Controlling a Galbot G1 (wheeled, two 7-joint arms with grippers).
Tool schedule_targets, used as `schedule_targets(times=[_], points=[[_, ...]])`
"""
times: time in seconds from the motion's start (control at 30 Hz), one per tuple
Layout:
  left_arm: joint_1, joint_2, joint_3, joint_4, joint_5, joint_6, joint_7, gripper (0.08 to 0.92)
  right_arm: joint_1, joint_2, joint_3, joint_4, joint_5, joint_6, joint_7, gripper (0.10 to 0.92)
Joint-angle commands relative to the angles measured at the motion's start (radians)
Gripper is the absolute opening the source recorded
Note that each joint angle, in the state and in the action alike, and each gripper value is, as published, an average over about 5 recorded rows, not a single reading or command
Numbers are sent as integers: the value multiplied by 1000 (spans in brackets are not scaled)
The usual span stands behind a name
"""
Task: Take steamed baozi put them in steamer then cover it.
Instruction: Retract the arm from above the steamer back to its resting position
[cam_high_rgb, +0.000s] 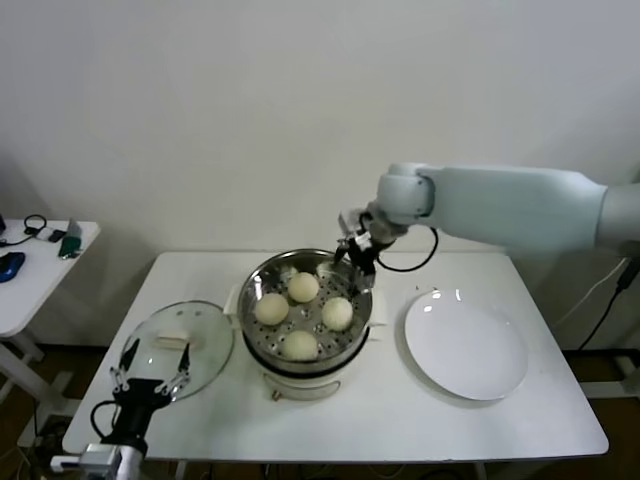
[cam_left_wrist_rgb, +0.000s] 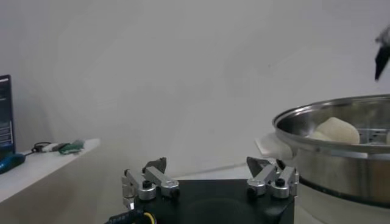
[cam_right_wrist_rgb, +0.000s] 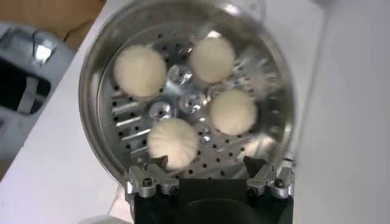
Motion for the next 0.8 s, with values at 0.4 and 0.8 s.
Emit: schedule_targets(times=[0.4, 0.8], points=[[-35, 23, 46, 46, 23, -22, -10, 823, -462, -467, 647, 110, 285, 60, 771, 823], [-81, 67, 49, 76, 67, -21, -46, 823, -1582, -573, 1732, 276, 116, 186, 833, 823]])
